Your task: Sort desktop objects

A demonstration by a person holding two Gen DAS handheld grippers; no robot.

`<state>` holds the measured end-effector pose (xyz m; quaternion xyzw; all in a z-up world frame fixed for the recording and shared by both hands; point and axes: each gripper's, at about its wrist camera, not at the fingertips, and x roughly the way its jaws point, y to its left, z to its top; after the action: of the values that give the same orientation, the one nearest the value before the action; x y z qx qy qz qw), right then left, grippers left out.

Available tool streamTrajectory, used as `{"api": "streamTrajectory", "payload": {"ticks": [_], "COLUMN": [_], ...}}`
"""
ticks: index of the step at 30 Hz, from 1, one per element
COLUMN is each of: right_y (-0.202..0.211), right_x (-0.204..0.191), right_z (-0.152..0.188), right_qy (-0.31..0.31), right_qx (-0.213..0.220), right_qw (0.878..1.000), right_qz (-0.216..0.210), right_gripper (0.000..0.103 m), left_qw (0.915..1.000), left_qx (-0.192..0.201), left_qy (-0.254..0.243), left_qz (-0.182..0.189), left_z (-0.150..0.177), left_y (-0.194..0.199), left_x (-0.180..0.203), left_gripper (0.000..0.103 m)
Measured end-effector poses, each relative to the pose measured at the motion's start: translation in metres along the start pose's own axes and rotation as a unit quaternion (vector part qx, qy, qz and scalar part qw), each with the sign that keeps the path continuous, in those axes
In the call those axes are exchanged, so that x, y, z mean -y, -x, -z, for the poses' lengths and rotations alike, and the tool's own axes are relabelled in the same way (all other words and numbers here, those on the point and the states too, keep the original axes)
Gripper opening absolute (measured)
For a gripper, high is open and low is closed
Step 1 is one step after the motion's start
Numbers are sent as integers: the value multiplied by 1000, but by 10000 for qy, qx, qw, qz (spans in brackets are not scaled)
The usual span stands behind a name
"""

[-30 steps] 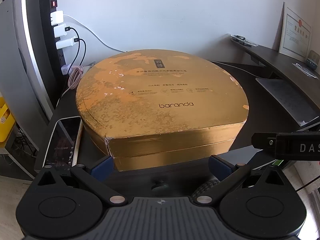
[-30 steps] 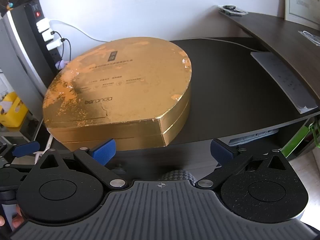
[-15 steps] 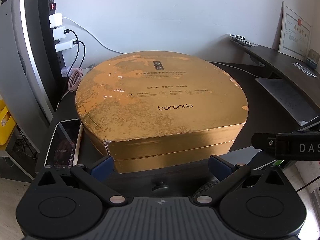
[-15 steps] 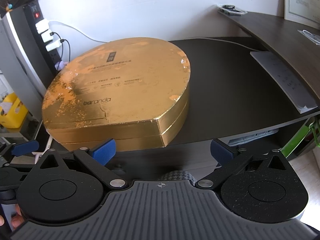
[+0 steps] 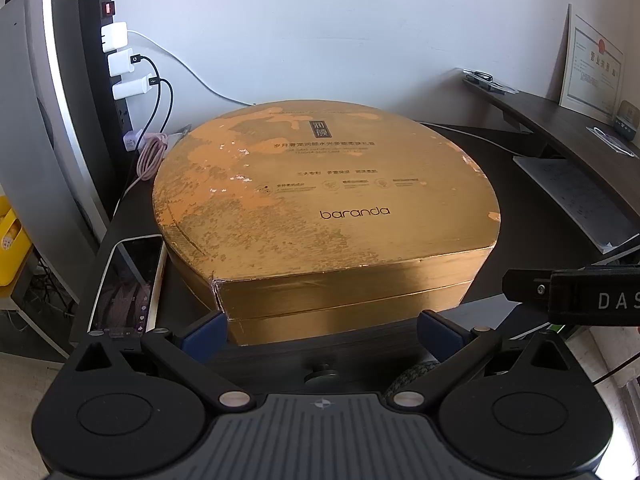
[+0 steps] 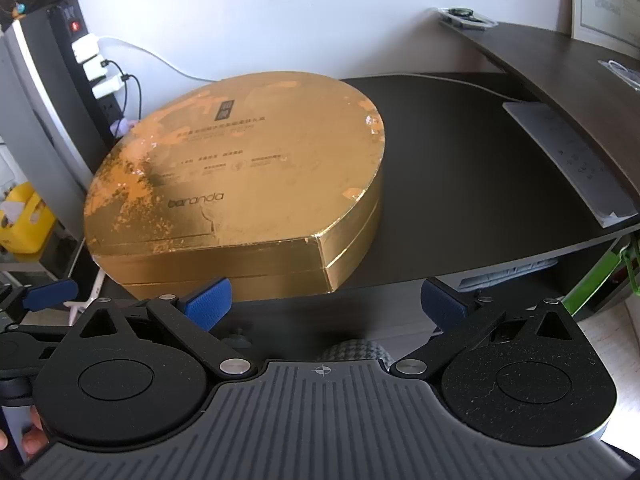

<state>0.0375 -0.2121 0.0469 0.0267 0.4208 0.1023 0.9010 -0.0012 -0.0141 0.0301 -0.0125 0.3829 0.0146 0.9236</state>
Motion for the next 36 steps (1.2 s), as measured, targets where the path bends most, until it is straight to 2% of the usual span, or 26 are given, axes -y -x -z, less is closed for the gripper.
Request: {"api": "streamTrajectory", "payload": {"ticks": [36], "right_y": [1], "right_x": [5], "right_z": [2], "right_qy": [-31], "right_qx": [25], "right_qw": [10000], "right_qz": [36], "right_gripper": [103], "left_qw": [10000], "left_qx": [-4], "left_qy": [76], "left_qz": [51], "left_z": [0], "left_y": [1], "left_x": [-1], "left_gripper": [103]}}
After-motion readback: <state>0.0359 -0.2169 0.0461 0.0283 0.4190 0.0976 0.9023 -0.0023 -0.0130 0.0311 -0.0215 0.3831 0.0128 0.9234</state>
